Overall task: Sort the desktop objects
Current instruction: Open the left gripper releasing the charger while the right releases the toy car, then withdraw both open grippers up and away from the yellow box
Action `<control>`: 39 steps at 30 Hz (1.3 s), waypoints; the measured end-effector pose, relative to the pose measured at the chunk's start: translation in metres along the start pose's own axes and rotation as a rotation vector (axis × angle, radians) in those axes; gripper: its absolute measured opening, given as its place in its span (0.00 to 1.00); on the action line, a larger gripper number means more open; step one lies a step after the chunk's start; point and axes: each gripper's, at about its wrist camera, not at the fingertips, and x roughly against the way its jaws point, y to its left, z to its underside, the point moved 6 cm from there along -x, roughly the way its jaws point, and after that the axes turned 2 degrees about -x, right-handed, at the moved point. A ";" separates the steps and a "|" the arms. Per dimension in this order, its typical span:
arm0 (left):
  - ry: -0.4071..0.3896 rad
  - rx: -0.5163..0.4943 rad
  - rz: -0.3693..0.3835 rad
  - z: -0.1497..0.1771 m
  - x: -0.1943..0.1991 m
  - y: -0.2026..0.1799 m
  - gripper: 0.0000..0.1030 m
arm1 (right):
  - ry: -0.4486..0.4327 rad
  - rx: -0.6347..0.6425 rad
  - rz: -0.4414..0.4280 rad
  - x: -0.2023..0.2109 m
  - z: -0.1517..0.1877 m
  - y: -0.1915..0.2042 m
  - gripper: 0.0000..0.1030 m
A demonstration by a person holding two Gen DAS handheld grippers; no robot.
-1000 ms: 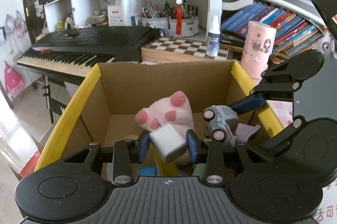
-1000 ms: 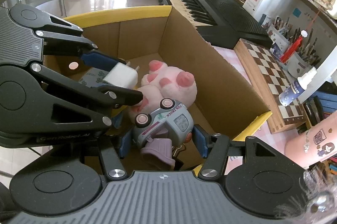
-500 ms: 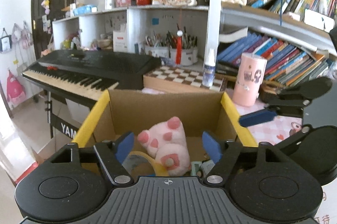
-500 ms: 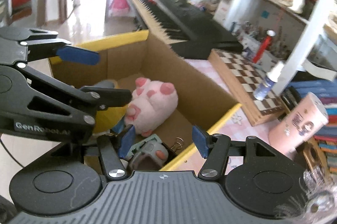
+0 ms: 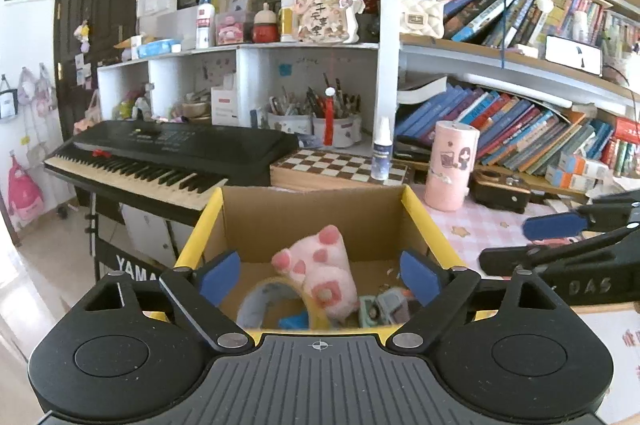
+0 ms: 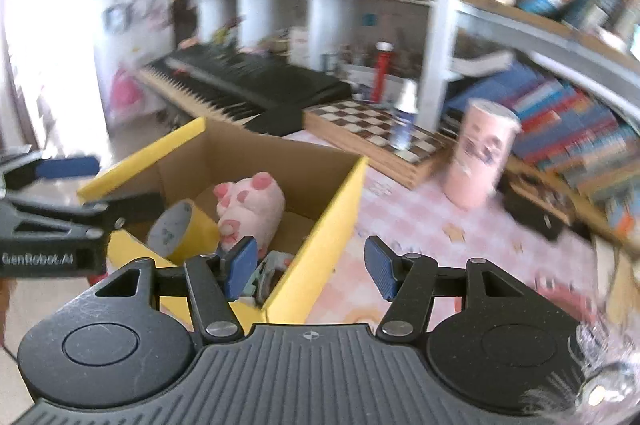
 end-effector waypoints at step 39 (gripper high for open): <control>0.052 -0.086 0.008 0.086 0.095 -0.006 0.94 | -0.027 -0.330 0.406 0.131 0.149 0.045 0.56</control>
